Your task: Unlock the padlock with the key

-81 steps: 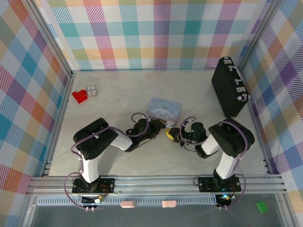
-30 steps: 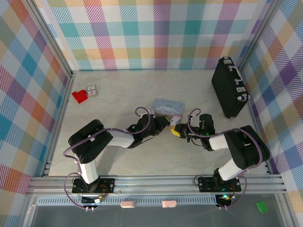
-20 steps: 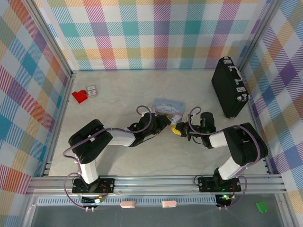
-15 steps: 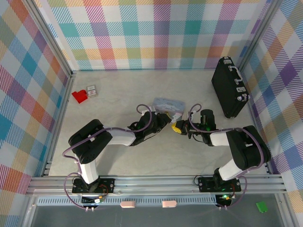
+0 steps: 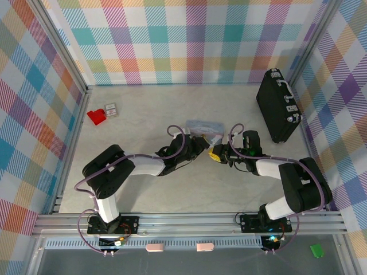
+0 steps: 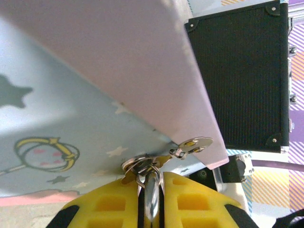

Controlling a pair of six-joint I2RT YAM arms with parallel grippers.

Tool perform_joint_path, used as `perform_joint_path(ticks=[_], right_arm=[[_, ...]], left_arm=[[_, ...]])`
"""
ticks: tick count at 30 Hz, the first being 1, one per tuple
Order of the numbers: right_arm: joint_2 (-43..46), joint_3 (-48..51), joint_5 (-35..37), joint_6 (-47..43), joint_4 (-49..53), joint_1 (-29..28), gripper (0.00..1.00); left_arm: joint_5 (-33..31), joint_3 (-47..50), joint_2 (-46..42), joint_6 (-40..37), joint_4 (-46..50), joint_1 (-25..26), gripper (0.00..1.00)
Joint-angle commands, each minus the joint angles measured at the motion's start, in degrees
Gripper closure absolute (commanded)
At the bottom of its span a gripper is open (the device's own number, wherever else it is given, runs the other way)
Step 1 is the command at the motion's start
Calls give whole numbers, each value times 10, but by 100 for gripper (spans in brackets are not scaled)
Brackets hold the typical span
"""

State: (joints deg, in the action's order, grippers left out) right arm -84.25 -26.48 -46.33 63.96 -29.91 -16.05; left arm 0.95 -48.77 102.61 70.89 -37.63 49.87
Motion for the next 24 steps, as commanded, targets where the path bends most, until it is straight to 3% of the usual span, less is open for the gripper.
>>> perform_joint_path(ticks=[1,8,15,24], right_arm=[[21,-14,36,-10,-148,-6,80],[50,16,34,6,-165,-6,71],[109,45,60,-10,-103,-6,58],[123,71,68,34,-179,-6,60]], left_arm=[[191,14,-34,-2,-28,87,100],[153,20,-29,21,-63,64,100],[128,45,-43,24,-69,40,100],[131,48,-43,26,-74,31,100]])
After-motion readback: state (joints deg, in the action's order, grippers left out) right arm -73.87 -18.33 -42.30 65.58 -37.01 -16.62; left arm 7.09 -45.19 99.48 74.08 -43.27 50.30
